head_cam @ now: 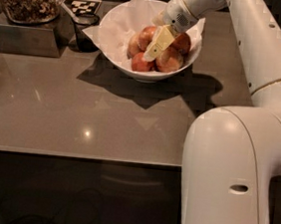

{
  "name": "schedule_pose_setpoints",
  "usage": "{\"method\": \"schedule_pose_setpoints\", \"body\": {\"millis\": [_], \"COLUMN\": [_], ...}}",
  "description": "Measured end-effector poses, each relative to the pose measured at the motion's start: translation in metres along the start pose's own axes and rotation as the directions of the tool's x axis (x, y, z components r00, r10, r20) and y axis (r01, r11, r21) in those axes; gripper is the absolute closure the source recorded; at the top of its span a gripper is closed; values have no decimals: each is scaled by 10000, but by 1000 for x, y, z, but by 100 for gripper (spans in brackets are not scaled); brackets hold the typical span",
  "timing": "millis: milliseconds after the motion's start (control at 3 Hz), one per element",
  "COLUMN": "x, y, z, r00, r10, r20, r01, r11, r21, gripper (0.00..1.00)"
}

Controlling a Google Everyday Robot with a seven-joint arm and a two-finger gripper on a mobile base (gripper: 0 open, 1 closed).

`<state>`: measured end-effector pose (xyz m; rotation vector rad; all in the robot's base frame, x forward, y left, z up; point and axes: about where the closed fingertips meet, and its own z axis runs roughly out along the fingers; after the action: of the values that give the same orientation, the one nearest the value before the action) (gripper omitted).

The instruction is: Pick apple from white bowl

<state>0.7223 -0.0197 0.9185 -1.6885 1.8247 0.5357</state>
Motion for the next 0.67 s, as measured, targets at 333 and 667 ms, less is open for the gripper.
{"method": "schedule_pose_setpoints", "body": {"millis": [333,667], "x": [0,0], "y": [0,0], "z": [0,0], "r00": [10000,10000], "r10": [0,0], "r20": [0,0], "r01": [0,0], "r11": [10000,10000], "r21": [0,0], "gripper": [18,43]}}
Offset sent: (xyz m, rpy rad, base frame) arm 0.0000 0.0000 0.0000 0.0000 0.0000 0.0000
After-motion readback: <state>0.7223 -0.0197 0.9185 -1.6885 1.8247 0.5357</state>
